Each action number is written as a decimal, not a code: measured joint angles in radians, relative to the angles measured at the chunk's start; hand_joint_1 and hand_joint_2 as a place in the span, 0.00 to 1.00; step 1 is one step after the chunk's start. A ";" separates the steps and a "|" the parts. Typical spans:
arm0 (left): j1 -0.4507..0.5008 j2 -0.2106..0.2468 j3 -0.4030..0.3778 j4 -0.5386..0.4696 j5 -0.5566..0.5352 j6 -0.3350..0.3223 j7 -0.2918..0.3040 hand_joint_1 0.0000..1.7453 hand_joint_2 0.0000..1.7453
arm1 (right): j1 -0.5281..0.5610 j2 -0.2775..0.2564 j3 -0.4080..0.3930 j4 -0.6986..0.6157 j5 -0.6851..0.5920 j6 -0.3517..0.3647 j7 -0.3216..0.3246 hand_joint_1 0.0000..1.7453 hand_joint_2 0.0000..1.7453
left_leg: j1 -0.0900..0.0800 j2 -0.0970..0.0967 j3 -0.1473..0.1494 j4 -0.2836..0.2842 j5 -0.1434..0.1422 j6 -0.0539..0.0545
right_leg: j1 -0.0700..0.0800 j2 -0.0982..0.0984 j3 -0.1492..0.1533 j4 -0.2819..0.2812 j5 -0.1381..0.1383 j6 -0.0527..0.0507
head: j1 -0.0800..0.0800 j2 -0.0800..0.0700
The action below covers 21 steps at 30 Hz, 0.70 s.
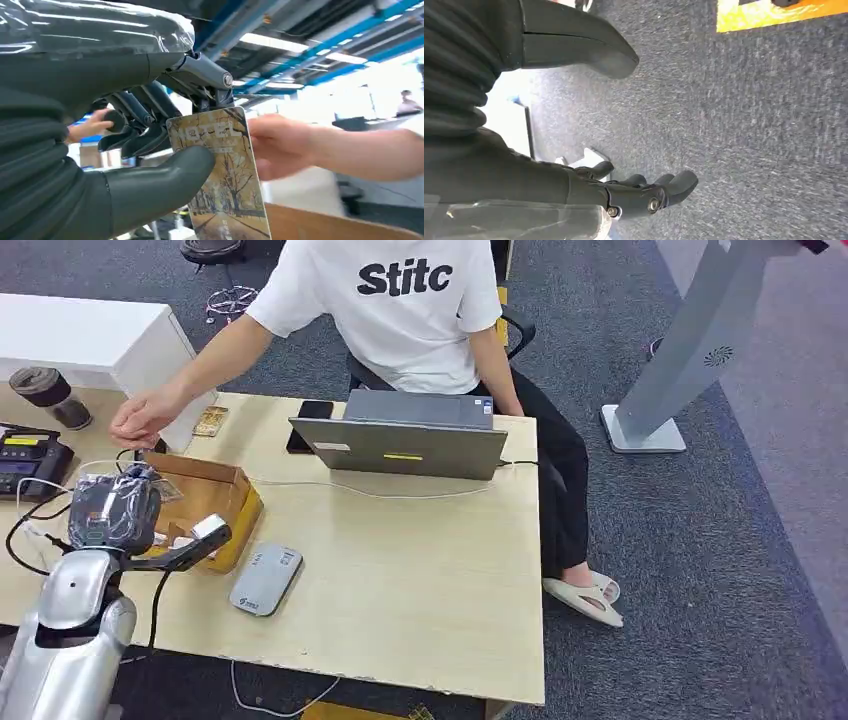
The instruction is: Pass the card to the sensor for recognition and then transmit it.
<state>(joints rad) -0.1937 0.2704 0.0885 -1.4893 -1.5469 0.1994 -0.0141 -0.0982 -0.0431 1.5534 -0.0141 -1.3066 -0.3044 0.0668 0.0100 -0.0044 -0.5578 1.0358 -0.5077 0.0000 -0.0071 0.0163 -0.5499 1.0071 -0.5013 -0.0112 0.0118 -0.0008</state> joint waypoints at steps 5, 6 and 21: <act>-0.013 -0.016 0.013 -0.006 0.008 -0.007 -0.028 1.00 1.00 | 0.002 -0.006 0.000 0.000 -0.001 0.000 -0.002 0.00 1.00 | 0.000 0.001 0.000 0.000 0.000 0.000 | 0.000 0.001 0.000 0.000 0.000 0.000 | 0.000 0.000; -0.015 -0.019 0.018 -0.007 0.010 -0.006 -0.028 1.00 1.00 | 0.002 -0.007 0.000 0.000 -0.002 0.000 -0.006 0.00 1.00 | 0.000 0.001 0.000 0.000 0.000 0.000 | 0.000 0.001 0.000 0.000 0.000 0.000 | -0.001 0.000; -0.129 -0.029 0.035 -0.007 -0.023 -0.054 0.043 1.00 1.00 | -0.001 -0.011 0.000 0.000 0.017 0.018 -0.021 0.00 1.00 | 0.000 0.001 0.000 0.000 0.000 0.000 | 0.000 0.001 0.000 0.000 0.000 0.000 | -0.001 0.000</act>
<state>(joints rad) -0.3225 0.2411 0.1236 -1.4965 -1.5702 0.1453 0.0286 -0.0991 -0.0542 1.5534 -0.0141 -1.2894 -0.2861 0.0454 0.0104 -0.0037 -0.5577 1.0360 -0.5076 -0.0001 -0.0070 0.0174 -0.5504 1.0073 -0.5011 -0.0113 0.0111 -0.0008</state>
